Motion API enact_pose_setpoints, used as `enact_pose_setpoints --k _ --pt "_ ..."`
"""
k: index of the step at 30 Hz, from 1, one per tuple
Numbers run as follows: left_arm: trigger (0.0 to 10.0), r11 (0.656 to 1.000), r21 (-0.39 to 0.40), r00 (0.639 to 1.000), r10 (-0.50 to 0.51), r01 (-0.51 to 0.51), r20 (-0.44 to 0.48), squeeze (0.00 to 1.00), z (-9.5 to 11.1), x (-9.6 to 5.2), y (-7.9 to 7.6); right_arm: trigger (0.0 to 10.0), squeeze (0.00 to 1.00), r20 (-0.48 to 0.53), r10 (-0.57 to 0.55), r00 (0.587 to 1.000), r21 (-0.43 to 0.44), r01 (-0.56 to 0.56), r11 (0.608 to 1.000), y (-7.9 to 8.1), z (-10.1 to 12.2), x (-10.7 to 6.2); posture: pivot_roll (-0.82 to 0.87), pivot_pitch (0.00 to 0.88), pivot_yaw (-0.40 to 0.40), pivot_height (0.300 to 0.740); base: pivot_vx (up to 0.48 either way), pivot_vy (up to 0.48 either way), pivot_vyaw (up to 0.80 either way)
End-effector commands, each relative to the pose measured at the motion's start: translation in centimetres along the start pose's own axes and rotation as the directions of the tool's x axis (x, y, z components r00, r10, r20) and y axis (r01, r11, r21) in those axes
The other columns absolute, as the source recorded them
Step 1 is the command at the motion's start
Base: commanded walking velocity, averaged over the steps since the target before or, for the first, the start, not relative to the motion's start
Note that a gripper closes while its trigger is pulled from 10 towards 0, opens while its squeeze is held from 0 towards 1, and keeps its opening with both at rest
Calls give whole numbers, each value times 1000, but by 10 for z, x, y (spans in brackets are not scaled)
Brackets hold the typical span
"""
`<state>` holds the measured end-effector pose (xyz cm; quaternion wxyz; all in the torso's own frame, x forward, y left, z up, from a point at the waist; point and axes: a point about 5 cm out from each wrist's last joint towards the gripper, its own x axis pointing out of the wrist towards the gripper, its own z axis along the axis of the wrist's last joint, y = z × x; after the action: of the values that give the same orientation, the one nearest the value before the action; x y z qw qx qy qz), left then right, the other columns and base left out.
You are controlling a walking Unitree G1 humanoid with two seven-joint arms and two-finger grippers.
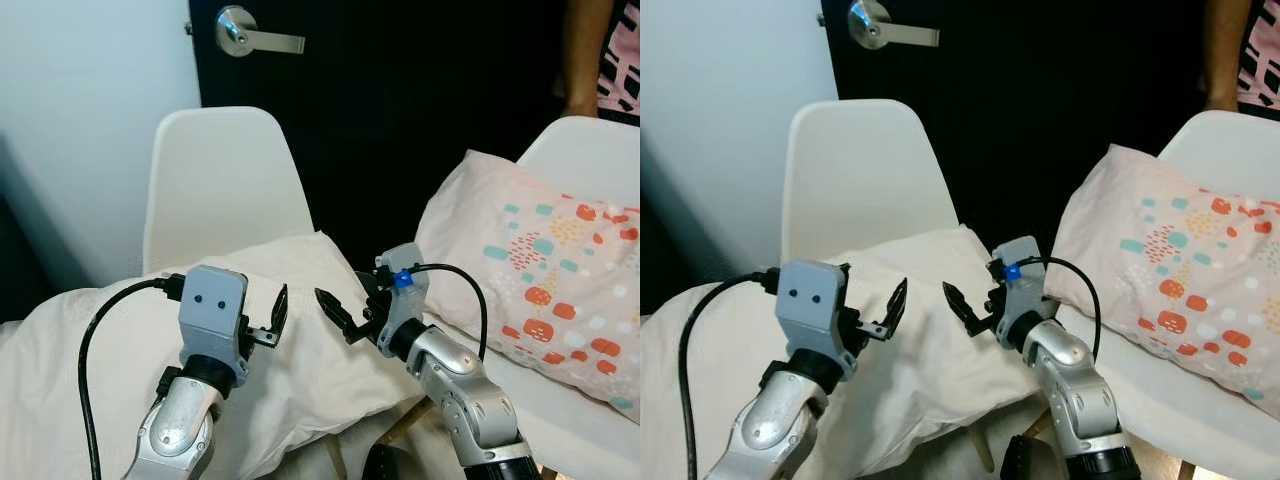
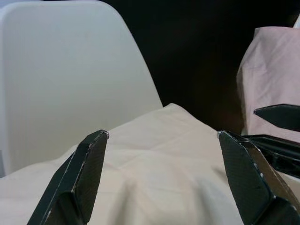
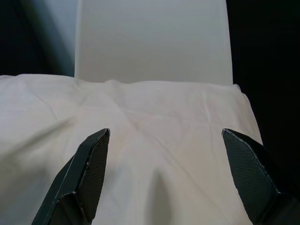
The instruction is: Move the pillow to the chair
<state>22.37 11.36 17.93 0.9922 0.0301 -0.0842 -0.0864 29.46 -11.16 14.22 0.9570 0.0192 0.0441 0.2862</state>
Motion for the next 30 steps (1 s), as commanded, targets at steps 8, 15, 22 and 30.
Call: enact_pose_setpoints --k 8,15,22,30 --pt "10000 1000 -6 1000 -3 3 -6 0 -3 1 0 10000 0 -4 -2 1000 -9 2 1000 0 -1 2 92 0 -117 586 0 0 0" --pt "10000 1000 2 1000 -6 6 -18 0 -5 2 -1 10000 0 -4 3 1000 -6 -3 1000 0 -1 2 92 0 -116 610 -190 0 0" --pt "10000 1000 -1 1000 -6 6 -6 0 -4 3 -1 10000 0 -3 6 1000 -6 -6 1000 0 -1 3 91 0 -118 639 -274 0 0" --pt "10000 1000 -1 1000 -5 5 -5 0 -4 3 -2 10000 0 -5 10 1000 -8 -10 1000 0 -1 3 91 0 -119 667 0 0 0"
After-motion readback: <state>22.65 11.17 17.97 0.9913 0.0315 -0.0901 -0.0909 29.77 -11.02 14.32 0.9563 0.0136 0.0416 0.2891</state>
